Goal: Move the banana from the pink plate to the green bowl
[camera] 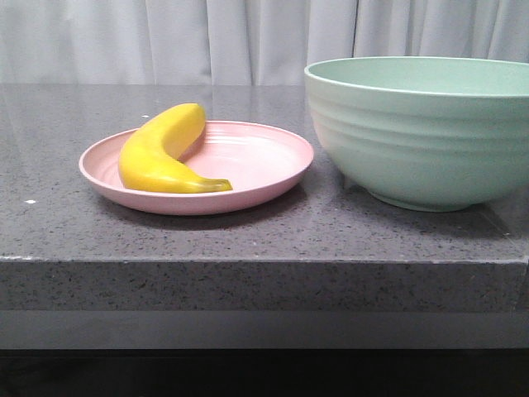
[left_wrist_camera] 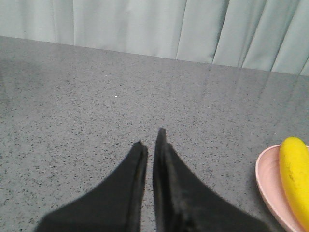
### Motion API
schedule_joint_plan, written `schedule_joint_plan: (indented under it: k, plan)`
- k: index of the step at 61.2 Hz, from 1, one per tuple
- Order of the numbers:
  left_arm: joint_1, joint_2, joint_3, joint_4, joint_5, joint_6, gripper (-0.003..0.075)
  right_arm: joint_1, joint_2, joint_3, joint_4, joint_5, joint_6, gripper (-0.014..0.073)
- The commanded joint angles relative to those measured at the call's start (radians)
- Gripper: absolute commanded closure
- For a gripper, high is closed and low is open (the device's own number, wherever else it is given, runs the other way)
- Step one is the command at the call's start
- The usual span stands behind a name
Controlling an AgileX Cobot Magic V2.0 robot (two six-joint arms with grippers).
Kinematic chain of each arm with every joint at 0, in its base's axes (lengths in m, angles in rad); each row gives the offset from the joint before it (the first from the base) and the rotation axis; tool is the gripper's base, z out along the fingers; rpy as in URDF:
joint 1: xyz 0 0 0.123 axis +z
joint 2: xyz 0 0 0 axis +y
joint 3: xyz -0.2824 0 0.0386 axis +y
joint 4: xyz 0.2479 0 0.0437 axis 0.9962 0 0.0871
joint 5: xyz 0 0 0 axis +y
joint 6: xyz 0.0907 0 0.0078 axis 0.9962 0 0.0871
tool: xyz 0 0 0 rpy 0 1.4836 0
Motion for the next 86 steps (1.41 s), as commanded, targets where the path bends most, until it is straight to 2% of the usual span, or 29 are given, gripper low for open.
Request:
schedule_joint_plan:
  k: [1,6,9,11,17,26,43,50,66,78,86]
  plan:
    - [-0.004,0.017,-0.037,0.043,-0.071,-0.002,0.0379,-0.005,0.016,-0.036,0.001,-0.073,-0.005,0.0202]
    - [-0.004,0.023,-0.037,0.045,-0.086,-0.002,0.0134,-0.005,0.016,-0.036,0.001,-0.073,-0.005,0.0001]
    - [-0.004,0.023,-0.034,0.045,-0.107,-0.002,0.0045,-0.005,0.016,-0.036,0.001,-0.073,-0.005,-0.0070]
    - [-0.004,0.023,-0.031,0.041,-0.120,-0.002,0.0012,-0.005,0.016,-0.036,0.001,-0.073,-0.005,-0.0069]
    - [-0.007,0.023,-0.034,0.006,-0.127,-0.002,0.0048,-0.005,0.016,-0.036,0.001,-0.073,-0.005,-0.0050]
    - [-0.064,0.090,-0.111,0.003,0.031,0.038,0.0097,-0.005,0.016,-0.036,0.001,-0.073,-0.005,-0.0050]
    - [-0.346,0.431,-0.368,-0.047,0.243,0.045,0.0122,-0.005,0.016,-0.036,0.001,-0.072,-0.005,-0.0050]
    - [-0.417,0.577,-0.478,-0.104,0.318,0.042,0.0122,-0.005,0.016,-0.036,0.001,-0.071,-0.005,-0.0050]
    - [-0.445,0.890,-0.698,-0.203,0.494,0.042,0.0122,-0.005,0.016,-0.036,0.001,-0.065,-0.005,-0.0050]
    - [-0.445,0.996,-0.752,-0.219,0.516,0.042,0.0127,-0.005,0.016,-0.036,0.001,-0.065,-0.005,-0.0050]
    - [-0.445,1.032,-0.761,-0.223,0.518,0.042,0.0160,-0.005,0.016,-0.036,0.001,-0.065,-0.005,-0.0050]
